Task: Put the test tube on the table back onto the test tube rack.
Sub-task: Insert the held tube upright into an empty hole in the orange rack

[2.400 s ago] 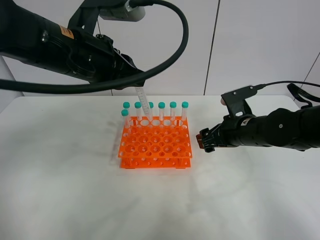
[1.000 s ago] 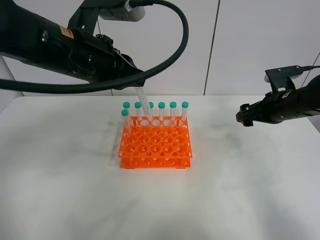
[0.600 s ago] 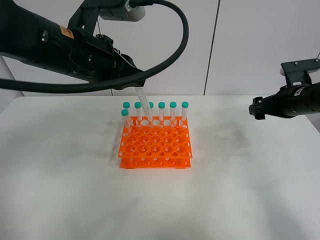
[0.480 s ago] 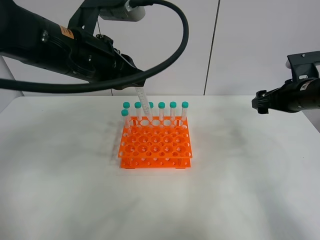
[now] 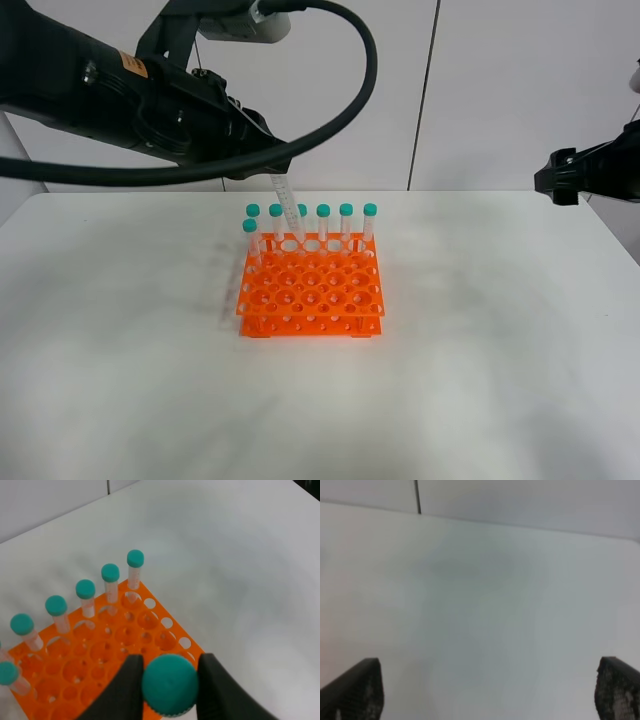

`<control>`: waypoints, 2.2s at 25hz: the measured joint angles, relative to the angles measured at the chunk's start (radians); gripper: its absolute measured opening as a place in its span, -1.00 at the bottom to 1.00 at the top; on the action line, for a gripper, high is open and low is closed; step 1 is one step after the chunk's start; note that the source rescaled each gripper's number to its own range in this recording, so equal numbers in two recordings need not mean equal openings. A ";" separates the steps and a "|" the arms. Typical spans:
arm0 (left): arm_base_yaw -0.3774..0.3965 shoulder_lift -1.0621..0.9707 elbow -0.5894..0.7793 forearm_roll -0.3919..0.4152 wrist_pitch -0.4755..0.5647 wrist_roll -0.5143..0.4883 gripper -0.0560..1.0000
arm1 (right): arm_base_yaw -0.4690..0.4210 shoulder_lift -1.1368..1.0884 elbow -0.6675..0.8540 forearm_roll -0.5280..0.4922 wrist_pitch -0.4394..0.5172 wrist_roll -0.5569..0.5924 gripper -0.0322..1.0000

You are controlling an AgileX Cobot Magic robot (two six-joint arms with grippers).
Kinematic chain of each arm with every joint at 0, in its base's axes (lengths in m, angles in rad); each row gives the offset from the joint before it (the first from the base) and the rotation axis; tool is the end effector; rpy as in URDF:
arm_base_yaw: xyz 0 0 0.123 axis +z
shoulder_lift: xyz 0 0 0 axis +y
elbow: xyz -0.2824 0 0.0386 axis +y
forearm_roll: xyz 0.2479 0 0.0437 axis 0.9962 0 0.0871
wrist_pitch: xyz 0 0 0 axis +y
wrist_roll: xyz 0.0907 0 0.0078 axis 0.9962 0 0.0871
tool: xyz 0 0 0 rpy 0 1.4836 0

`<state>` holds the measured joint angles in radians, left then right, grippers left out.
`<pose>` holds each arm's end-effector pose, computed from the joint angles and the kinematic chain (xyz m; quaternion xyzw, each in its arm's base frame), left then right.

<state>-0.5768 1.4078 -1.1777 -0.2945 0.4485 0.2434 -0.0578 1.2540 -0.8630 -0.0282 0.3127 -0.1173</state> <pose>0.2614 -0.1838 0.3448 0.2685 0.8351 -0.1939 0.4392 0.2683 -0.0163 0.2966 -0.0363 0.8875 -0.0501 0.4566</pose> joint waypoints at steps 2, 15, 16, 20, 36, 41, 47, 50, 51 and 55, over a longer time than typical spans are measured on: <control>0.000 0.000 0.000 0.000 0.001 0.000 -0.89 | 0.000 -0.055 0.000 -0.007 0.039 0.000 0.82; 0.000 0.000 0.000 0.002 0.001 0.021 -0.89 | 0.000 -0.394 0.000 0.138 0.239 -0.106 0.82; 0.000 0.000 0.000 0.003 0.001 0.023 -0.89 | 0.000 -0.414 0.002 0.138 0.255 -0.106 0.82; 0.000 0.000 0.000 0.002 0.001 0.030 -0.89 | 0.000 -0.503 0.028 0.132 0.278 -0.106 0.82; 0.000 0.000 0.000 0.003 0.030 0.033 -0.89 | 0.000 -0.883 0.274 0.090 0.452 -0.050 0.82; 0.000 0.000 0.000 0.003 0.030 0.034 -0.89 | 0.000 -0.999 0.274 0.090 0.593 -0.021 0.82; 0.000 0.000 0.000 0.003 0.030 0.037 -0.89 | 0.000 -1.146 0.274 0.058 0.660 -0.018 0.82; 0.000 0.000 0.000 0.003 0.030 0.037 -0.89 | 0.000 -1.208 0.274 0.041 0.692 -0.004 0.82; 0.000 0.000 0.000 0.003 0.030 0.037 -0.89 | 0.000 -1.226 0.274 0.038 0.705 0.003 0.82; 0.000 0.000 0.000 0.003 0.030 0.037 -0.89 | 0.000 -1.260 0.292 0.022 0.724 0.034 0.82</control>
<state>-0.5768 1.4078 -1.1777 -0.2915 0.4788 0.2808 -0.0578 -0.0058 -0.5706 -0.0061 1.0365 -0.0835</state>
